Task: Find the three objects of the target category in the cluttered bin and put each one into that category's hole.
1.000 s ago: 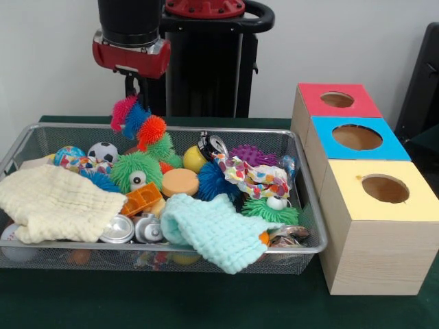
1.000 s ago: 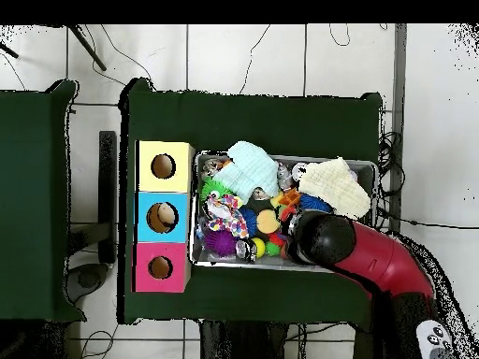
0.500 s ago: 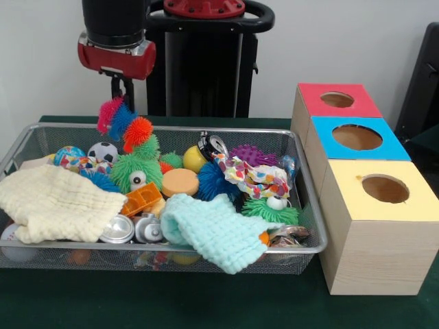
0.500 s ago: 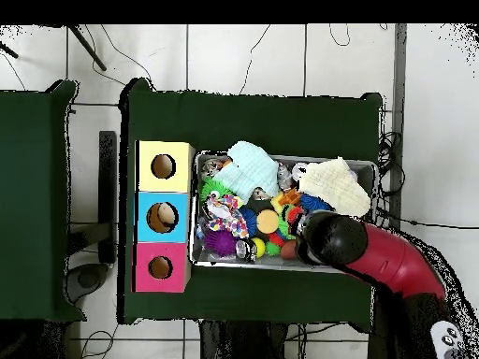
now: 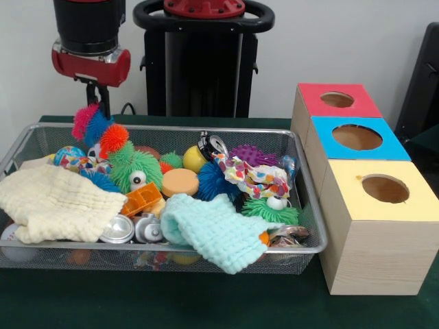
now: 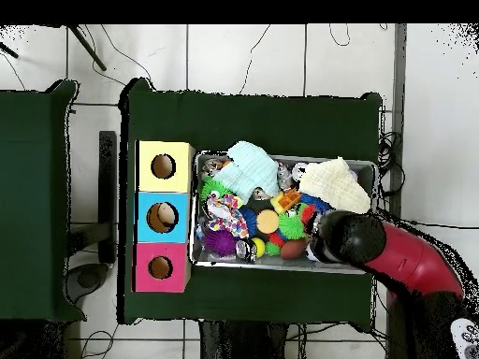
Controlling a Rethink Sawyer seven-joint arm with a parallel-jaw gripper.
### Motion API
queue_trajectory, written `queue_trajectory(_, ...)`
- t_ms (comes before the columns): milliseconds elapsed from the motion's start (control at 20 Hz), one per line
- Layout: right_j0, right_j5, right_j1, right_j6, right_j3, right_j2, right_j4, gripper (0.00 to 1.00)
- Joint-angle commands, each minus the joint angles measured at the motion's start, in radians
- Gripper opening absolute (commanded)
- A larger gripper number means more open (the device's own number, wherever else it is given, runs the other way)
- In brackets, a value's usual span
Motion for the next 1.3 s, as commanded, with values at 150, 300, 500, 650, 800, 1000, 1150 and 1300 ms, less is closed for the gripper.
queue_trajectory(150,-0.064,0.004,0.036,-0.148,-0.058,0.135,-0.093,0.0)
queue_trajectory(300,-0.071,-0.02,0.041,-0.127,-0.055,0.14,-0.108,0.0)
queue_trajectory(500,-0.065,-0.052,0.035,-0.079,-0.044,0.127,-0.122,0.0)
queue_trajectory(650,-0.066,-0.077,0.032,-0.061,-0.039,0.127,-0.131,0.0)
queue_trajectory(800,-0.088,-0.091,0.029,-0.08,-0.024,0.145,-0.138,0.0)
queue_trajectory(1000,-0.102,-0.089,0.028,-0.087,-0.02,0.159,-0.143,0.0)
queue_trajectory(1150,-0.103,-0.082,0.027,-0.081,-0.023,0.161,-0.151,0.0)
queue_trajectory(1300,-0.105,-0.082,0.026,-0.076,-0.024,0.162,-0.158,0.0)
